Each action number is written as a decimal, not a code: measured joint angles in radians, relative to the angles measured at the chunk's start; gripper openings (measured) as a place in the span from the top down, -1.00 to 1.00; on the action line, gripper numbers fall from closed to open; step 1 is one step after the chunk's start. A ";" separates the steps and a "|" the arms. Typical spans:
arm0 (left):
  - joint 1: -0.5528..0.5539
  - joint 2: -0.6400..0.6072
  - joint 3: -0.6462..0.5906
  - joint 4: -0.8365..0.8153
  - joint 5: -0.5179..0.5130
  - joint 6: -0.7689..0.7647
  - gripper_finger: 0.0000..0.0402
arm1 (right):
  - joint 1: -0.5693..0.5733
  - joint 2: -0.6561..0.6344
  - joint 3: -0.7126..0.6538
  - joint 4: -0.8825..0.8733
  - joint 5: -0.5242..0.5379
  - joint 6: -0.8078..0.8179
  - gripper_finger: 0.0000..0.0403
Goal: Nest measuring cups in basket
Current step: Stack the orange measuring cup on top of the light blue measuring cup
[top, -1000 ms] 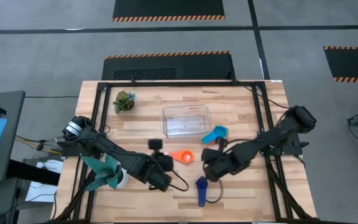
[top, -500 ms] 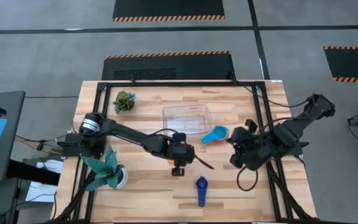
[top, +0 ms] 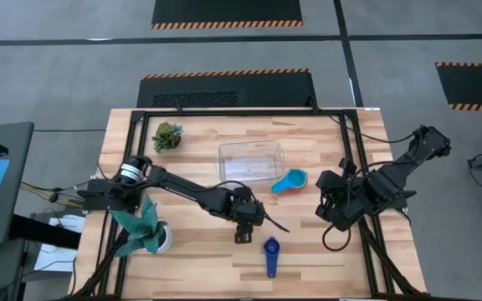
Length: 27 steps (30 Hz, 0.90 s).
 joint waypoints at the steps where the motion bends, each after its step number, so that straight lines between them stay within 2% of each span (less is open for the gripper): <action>1: -0.002 0.010 0.000 0.013 0.001 0.002 -0.13 | 0.000 0.000 -0.003 0.000 0.000 0.003 0.91; 10: -0.003 0.116 0.012 0.058 -0.025 -0.006 -0.09 | 0.012 0.000 -0.004 0.000 0.000 0.020 0.90; 13: -0.001 0.118 0.012 0.057 -0.002 -0.009 0.13 | 0.023 0.000 -0.003 0.004 0.000 0.021 0.90; 17: 0.000 0.125 0.048 0.045 0.023 0.000 0.77 | 0.032 0.000 -0.003 0.010 0.000 0.024 0.93; 18: 0.000 0.128 0.065 0.043 0.026 0.002 0.88 | 0.036 0.000 -0.003 0.010 0.000 0.029 0.93; 21: 0.012 0.131 0.145 0.043 0.020 0.015 0.96 | 0.047 0.000 -0.003 0.012 0.000 0.047 0.93; 27: 0.081 0.125 0.364 0.055 -0.029 0.045 0.99 | 0.084 -0.003 0.049 0.022 0.002 0.050 0.89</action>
